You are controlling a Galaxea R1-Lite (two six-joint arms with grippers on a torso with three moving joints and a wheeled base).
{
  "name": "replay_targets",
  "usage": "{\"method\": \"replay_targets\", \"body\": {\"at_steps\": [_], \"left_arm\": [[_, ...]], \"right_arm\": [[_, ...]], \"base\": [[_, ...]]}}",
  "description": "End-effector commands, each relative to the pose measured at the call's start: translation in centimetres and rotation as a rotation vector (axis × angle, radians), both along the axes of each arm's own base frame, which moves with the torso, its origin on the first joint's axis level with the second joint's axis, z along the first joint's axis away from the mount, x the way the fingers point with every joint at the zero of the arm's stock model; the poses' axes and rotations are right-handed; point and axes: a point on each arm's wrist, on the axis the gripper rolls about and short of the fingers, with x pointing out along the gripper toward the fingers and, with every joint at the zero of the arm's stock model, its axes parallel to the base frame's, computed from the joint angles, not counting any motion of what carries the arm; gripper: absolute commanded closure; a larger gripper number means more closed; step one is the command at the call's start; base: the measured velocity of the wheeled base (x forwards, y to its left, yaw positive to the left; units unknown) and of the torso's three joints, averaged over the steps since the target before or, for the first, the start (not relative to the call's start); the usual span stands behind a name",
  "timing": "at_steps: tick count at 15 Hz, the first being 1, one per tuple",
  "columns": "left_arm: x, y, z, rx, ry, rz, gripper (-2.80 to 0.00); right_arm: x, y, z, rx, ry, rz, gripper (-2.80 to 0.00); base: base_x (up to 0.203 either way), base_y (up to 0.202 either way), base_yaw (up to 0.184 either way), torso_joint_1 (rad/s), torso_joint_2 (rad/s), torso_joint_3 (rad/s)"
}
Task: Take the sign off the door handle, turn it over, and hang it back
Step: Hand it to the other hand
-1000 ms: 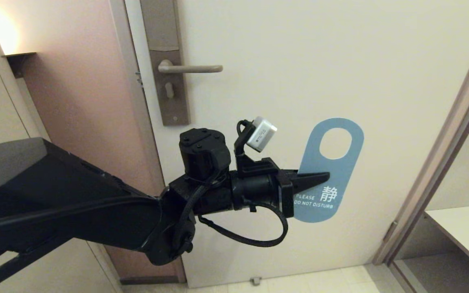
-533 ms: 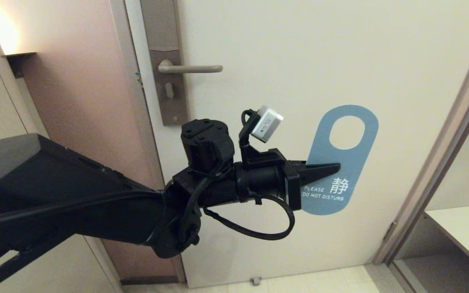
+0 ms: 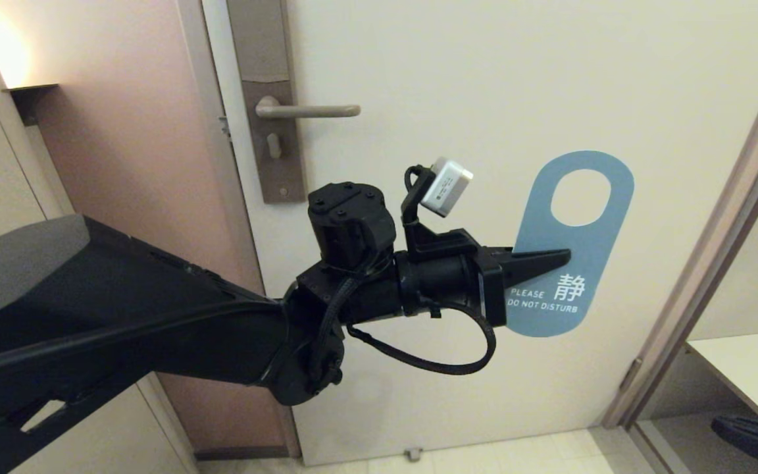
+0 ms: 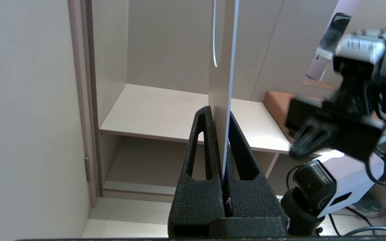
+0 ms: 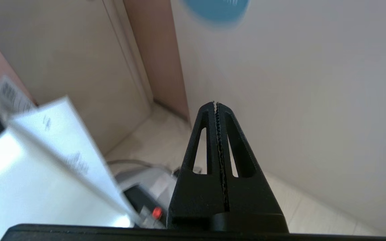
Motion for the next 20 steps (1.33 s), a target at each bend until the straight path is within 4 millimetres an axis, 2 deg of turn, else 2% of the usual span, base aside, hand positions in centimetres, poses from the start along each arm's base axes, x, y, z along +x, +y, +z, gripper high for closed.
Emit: {"method": "replay_targets", "body": {"at_steps": [1,4,8,9,13,15,17,20], "left_arm": [[-0.1,-0.3,-0.3,0.001,0.002,-0.01,0.0],[-0.6,-1.0,-0.8,0.006,0.007,-0.03,0.0],[-1.0,-1.5,-1.1,0.011,0.015,-0.044,0.0],[-1.0,-1.5,-1.1,0.01,0.032,-0.047,0.0],[-0.9,-1.6,-0.7,-0.037,0.052,-0.062,0.0],[-0.6,-2.0,-0.5,-0.063,0.032,-0.067,0.0],[-1.3,-2.7,-0.2,-0.077,0.021,-0.088,0.0],[-1.7,-3.0,-0.1,-0.089,0.015,-0.099,0.0]], "right_arm": [[2.7,0.3,0.0,0.004,0.026,0.026,0.0],[4.2,0.7,0.1,0.031,0.027,0.111,0.0],[5.9,0.9,-0.3,0.045,0.045,0.139,0.0],[6.0,0.9,-0.5,0.055,0.057,0.166,-2.8],[6.4,1.0,-0.6,0.057,0.076,0.173,-2.8],[6.4,1.0,-0.7,0.057,0.081,0.173,-2.8],[6.6,1.0,-0.8,0.058,0.092,0.172,-2.8],[7.3,1.1,0.2,0.067,0.069,0.17,-2.8]], "base": [[0.0,0.0,0.0,0.0,0.0,0.0],[0.0,0.0,0.0,0.0,0.0,0.0],[0.0,0.0,0.0,0.0,0.0,0.0],[0.0,0.0,0.0,0.0,0.0,0.0],[0.0,0.0,0.0,0.0,0.0,0.0],[0.0,0.0,0.0,0.0,0.0,0.0],[0.0,0.0,0.0,0.0,0.0,0.0],[0.0,0.0,0.0,0.0,0.0,0.0]]}}
